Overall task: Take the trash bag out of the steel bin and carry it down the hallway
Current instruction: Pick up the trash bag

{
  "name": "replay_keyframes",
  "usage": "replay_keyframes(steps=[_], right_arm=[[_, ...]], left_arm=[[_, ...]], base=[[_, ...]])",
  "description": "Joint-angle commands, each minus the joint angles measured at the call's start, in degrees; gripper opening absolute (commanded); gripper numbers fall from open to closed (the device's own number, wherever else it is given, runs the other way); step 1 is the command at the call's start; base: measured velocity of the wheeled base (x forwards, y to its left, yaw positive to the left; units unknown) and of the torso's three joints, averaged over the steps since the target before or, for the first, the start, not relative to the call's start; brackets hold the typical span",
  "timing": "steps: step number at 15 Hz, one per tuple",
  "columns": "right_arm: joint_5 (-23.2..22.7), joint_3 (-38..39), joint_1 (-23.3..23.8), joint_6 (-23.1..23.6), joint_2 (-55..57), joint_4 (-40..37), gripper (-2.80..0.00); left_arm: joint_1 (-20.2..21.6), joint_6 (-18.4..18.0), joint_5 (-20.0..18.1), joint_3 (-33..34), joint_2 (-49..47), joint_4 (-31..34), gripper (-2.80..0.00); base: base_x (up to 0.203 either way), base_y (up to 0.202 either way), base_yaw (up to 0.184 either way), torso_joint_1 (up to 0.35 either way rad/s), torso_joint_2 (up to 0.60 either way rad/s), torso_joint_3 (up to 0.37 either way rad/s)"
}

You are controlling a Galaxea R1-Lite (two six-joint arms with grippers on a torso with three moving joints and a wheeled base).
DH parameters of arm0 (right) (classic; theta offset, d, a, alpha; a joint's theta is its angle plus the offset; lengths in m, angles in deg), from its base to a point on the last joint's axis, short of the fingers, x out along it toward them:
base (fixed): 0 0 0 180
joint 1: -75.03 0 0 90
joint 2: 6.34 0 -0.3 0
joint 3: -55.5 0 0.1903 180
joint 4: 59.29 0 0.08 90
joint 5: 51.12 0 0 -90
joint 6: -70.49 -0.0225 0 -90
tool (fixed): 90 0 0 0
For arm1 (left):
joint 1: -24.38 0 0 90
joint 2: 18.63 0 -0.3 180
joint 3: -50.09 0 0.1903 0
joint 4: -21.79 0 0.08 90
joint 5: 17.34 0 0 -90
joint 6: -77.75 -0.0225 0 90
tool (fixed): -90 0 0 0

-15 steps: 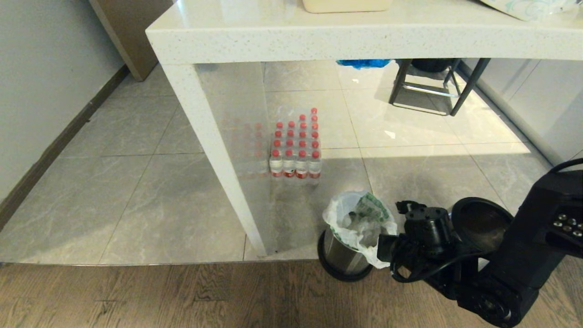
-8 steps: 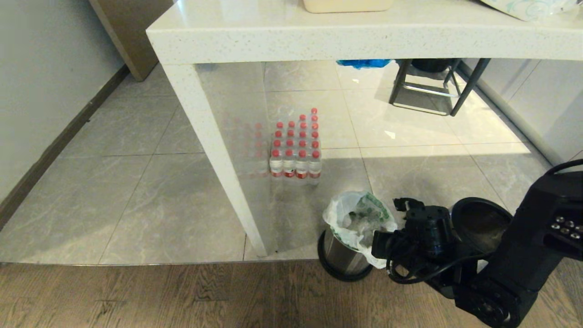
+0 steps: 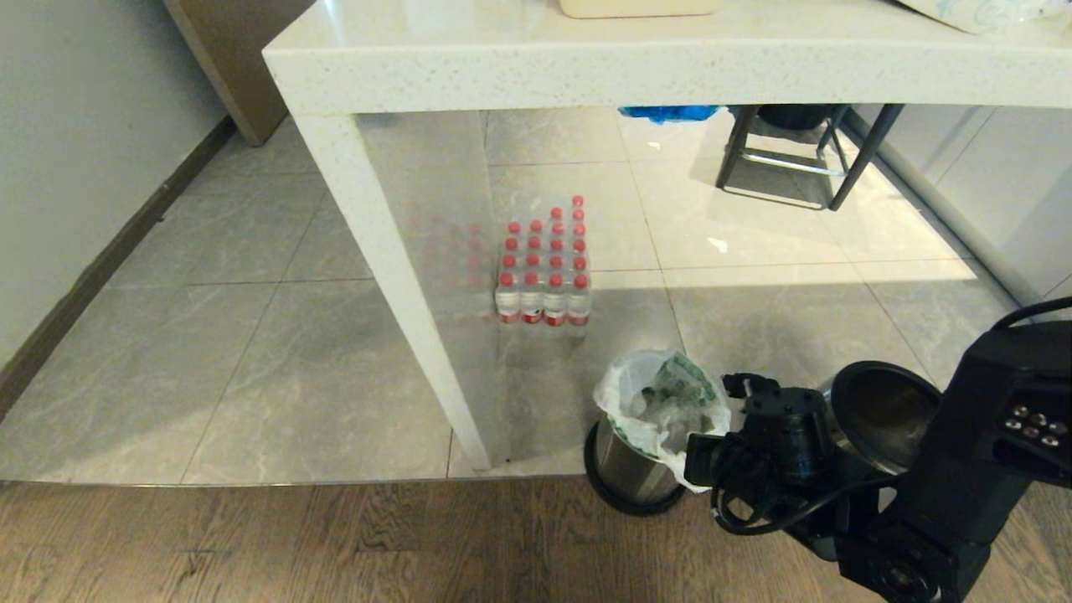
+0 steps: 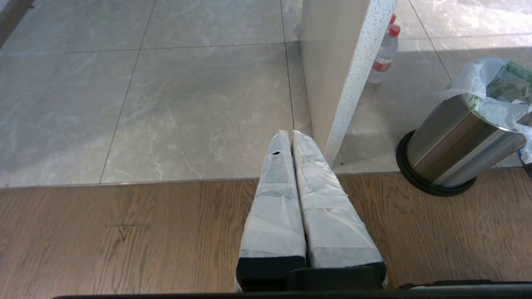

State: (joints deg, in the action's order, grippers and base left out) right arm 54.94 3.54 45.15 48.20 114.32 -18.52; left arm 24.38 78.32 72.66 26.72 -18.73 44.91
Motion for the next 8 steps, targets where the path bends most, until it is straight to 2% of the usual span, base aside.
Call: replay_keyframes(steps=[1,5,8], right_arm=[[0.1,0.2,-0.6,-0.1,0.5,0.4,-2.80],[0.8,0.3,-1.9,0.2,2.1,2.5,-2.80],[1.2,0.8,-2.0,2.1,2.8,5.1,-2.80]], left_arm=[[0.0,0.0,0.0,0.0,0.0,0.0,-2.80],[0.0,0.0,0.0,0.0,0.0,0.0,-2.80],[0.0,0.0,0.0,0.0,0.0,0.0,-2.80]], base=[[0.000,0.000,0.000,-0.005,0.00,-0.140],[0.000,0.000,0.000,0.002,0.00,-0.183],[0.000,0.000,0.000,-0.003,0.00,-0.196]])
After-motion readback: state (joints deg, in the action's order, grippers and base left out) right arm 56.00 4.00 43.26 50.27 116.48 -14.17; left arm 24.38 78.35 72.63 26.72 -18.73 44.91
